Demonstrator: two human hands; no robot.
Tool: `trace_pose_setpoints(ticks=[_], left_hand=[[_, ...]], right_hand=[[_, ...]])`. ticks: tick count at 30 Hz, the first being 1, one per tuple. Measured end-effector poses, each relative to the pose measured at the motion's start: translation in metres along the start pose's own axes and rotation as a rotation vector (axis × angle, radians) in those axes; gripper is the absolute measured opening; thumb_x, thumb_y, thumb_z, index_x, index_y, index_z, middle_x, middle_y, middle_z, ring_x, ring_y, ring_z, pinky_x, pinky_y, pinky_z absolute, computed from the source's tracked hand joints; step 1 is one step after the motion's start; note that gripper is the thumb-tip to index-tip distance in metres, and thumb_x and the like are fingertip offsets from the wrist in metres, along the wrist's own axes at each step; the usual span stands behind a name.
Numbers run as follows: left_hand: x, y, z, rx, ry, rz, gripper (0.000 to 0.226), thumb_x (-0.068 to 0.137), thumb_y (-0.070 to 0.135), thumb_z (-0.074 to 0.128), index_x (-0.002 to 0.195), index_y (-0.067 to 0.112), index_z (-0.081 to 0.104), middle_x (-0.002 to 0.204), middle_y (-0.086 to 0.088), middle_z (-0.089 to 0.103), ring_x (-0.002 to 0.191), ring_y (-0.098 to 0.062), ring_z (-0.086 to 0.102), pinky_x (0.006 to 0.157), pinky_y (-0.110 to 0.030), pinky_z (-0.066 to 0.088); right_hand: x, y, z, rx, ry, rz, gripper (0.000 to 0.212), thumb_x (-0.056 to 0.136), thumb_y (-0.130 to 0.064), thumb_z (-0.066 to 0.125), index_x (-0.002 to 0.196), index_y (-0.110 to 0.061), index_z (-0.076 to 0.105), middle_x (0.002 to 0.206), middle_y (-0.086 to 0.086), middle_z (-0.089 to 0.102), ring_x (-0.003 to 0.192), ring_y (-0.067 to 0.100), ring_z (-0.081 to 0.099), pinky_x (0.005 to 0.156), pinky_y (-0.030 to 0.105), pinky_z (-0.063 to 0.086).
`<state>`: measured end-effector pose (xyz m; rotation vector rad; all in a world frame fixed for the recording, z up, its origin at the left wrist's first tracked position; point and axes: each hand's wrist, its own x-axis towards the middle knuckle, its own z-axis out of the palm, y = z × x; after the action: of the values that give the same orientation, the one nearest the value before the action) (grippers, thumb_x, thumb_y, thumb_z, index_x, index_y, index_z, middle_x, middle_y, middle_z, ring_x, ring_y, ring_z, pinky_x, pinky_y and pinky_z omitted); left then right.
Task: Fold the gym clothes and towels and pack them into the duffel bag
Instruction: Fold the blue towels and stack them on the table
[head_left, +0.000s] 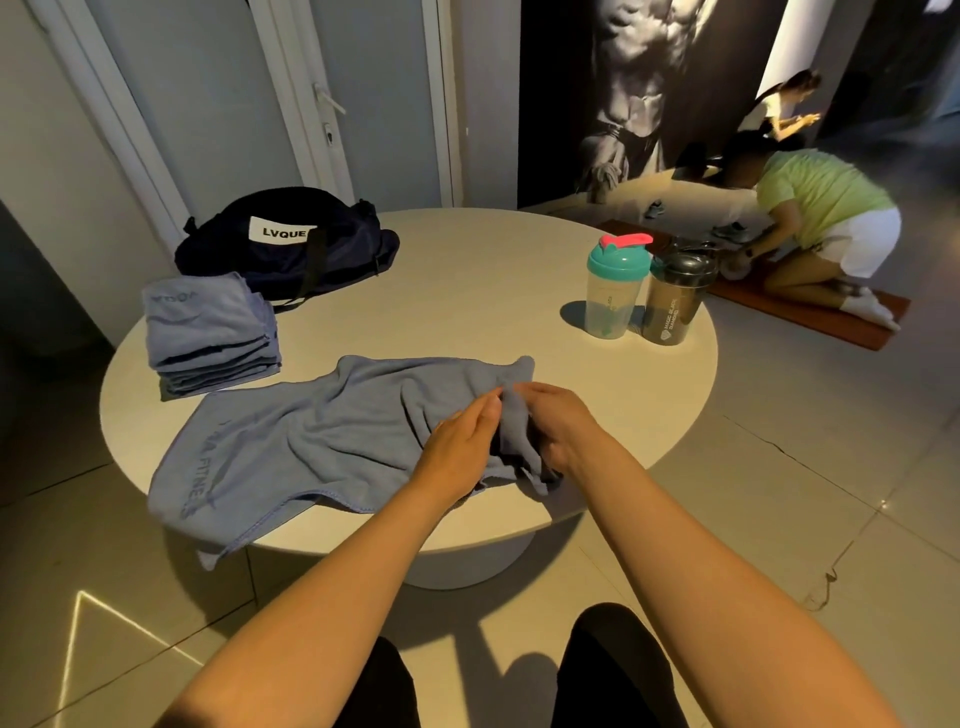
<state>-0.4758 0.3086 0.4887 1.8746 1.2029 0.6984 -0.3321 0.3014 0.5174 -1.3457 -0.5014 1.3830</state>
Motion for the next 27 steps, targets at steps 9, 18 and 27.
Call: trace_pose_setpoints(ticks=[9,18,27], left_hand=[[0.003,-0.005,0.006,0.446,-0.012,0.113,0.055,0.106,0.055,0.018,0.157,0.036,0.026,0.147,0.003,0.051,0.138,-0.019,0.039,0.117,-0.039,0.028],[0.01,-0.008,0.014,0.784,-0.045,0.01,0.065,0.101,0.065,0.02,0.16,0.039,0.011,0.169,0.003,0.007,0.155,-0.021,0.004,0.124,-0.051,0.0],[0.011,0.006,-0.009,0.753,-0.292,-0.132,0.076,0.095,0.069,0.037,0.159,0.044,0.005,0.168,0.005,-0.01,0.155,-0.021,-0.011,0.123,-0.051,-0.007]], right_hand=[[-0.003,-0.002,-0.005,-0.492,0.078,-0.434,0.02,0.091,-0.005,0.067,0.111,-0.01,0.069,0.107,0.008,0.066,0.1,0.026,0.063,0.078,0.027,0.048],[0.004,-0.005,-0.05,-1.227,0.472,-0.89,0.026,0.101,-0.027,0.049,0.125,-0.021,0.059,0.12,0.005,0.056,0.116,0.028,0.048,0.102,0.052,0.033],[-0.003,0.006,-0.079,-1.443,0.349,-0.223,0.075,0.093,-0.064,0.045,0.156,-0.031,0.022,0.166,0.015,-0.007,0.151,0.04,-0.016,0.116,0.064,-0.009]])
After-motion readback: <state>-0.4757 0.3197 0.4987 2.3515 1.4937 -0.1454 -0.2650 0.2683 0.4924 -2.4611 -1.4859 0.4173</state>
